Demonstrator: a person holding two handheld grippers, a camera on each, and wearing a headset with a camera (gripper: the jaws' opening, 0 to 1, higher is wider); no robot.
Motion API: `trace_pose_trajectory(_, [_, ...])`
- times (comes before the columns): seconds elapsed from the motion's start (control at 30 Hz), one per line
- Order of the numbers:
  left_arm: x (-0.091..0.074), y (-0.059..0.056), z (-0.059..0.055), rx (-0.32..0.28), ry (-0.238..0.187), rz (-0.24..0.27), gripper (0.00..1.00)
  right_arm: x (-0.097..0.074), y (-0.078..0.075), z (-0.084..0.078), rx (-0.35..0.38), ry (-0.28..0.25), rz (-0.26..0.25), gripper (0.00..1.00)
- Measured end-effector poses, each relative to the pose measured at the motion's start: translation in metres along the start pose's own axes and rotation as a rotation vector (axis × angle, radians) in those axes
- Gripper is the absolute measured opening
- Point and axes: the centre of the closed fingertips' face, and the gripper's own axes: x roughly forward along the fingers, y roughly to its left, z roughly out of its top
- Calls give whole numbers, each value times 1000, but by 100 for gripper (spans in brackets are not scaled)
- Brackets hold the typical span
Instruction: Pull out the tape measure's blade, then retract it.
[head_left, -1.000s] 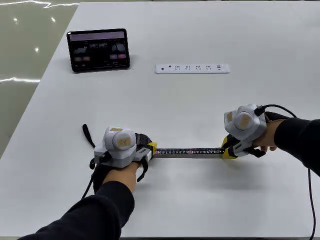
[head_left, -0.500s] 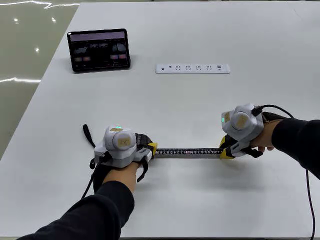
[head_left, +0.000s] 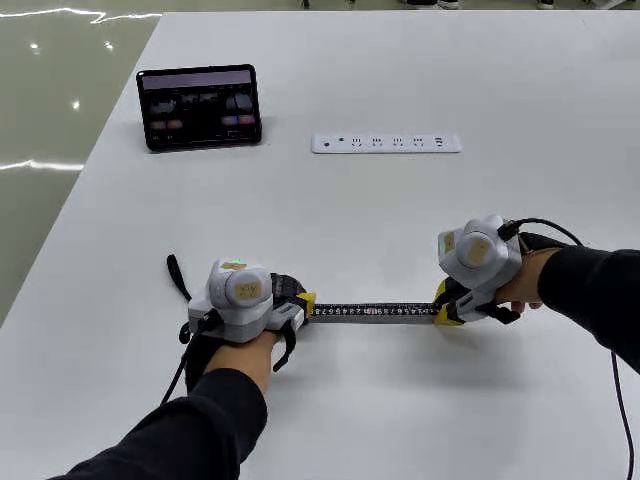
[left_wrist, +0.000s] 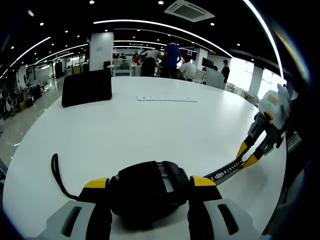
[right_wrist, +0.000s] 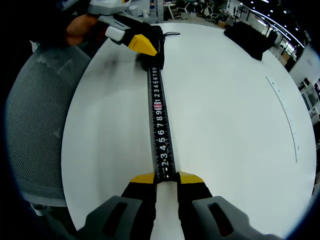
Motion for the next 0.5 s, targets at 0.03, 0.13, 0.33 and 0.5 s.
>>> trace_pose_trajectory(0.03, [0,0,0,1,0,-2,57,0,0,0,1,-1,0,11])
trace_pose_trajectory(0.13, [0,0,0,2,0,-6,57,1,0,1,0,-5,-1,11])
trace_pose_trajectory(0.33, [0,0,0,4,2,-12,57,2,0,4,-5,-12,0,11])
trace_pose_trajectory(0.5, [0,0,0,3,3,-19,57,3,1,7,-9,-21,-1,11])
